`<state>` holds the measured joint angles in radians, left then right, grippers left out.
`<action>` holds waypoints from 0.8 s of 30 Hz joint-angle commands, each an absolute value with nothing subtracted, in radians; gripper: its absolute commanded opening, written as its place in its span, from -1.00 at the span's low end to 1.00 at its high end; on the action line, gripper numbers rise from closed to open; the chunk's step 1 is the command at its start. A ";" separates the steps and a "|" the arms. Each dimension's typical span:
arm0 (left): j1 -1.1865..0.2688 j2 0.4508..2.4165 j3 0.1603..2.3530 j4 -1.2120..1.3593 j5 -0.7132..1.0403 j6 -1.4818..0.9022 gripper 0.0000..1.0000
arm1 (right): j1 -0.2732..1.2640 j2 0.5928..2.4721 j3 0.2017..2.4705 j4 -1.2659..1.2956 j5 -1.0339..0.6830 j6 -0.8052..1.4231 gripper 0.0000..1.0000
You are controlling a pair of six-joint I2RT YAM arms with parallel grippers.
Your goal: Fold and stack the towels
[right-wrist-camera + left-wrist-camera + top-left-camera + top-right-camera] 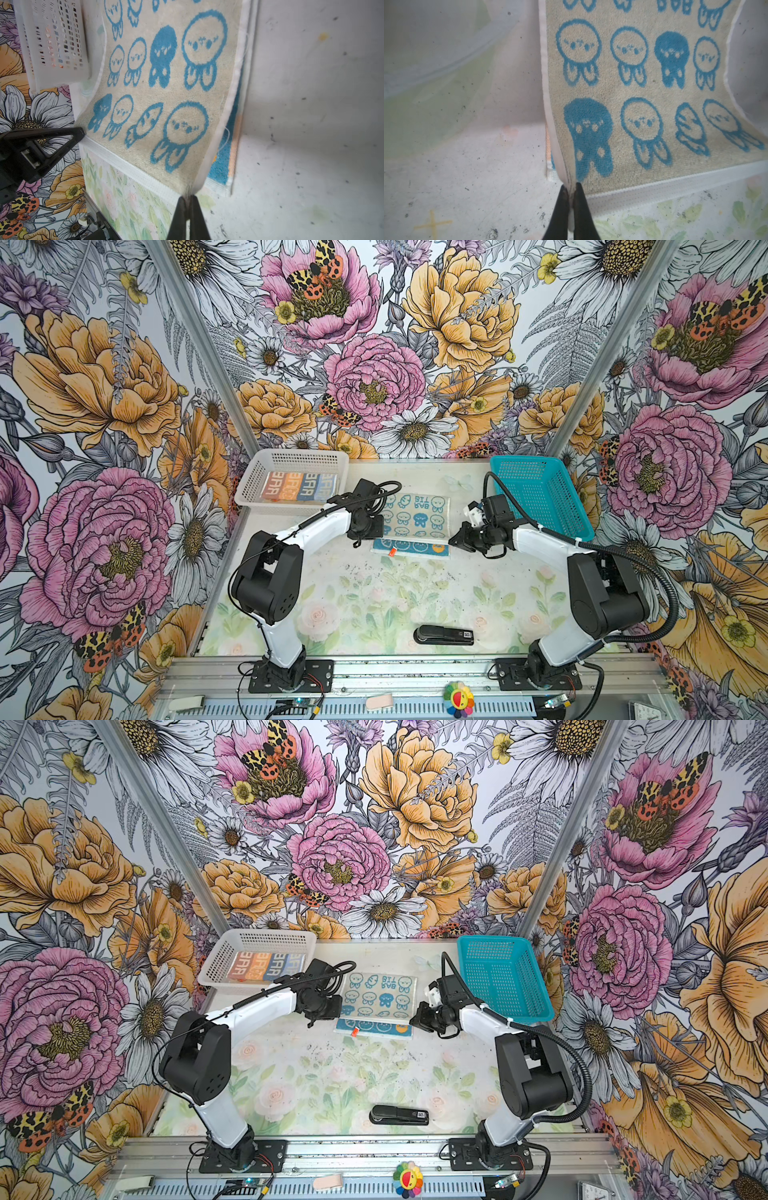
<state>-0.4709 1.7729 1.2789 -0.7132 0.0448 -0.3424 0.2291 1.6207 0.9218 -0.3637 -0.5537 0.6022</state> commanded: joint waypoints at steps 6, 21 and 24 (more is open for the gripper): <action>-0.477 1.811 1.220 -0.752 -0.088 -0.365 -1.00 | 0.214 1.681 0.859 -0.394 -0.417 0.579 -1.00; -0.486 1.916 1.199 -0.728 -0.086 -0.368 -1.00 | 0.215 1.749 0.838 -0.344 -0.415 0.586 -1.00; -0.485 1.914 1.201 -0.728 -0.088 -0.369 -1.00 | 0.215 1.748 0.836 -0.344 -0.414 0.584 -1.00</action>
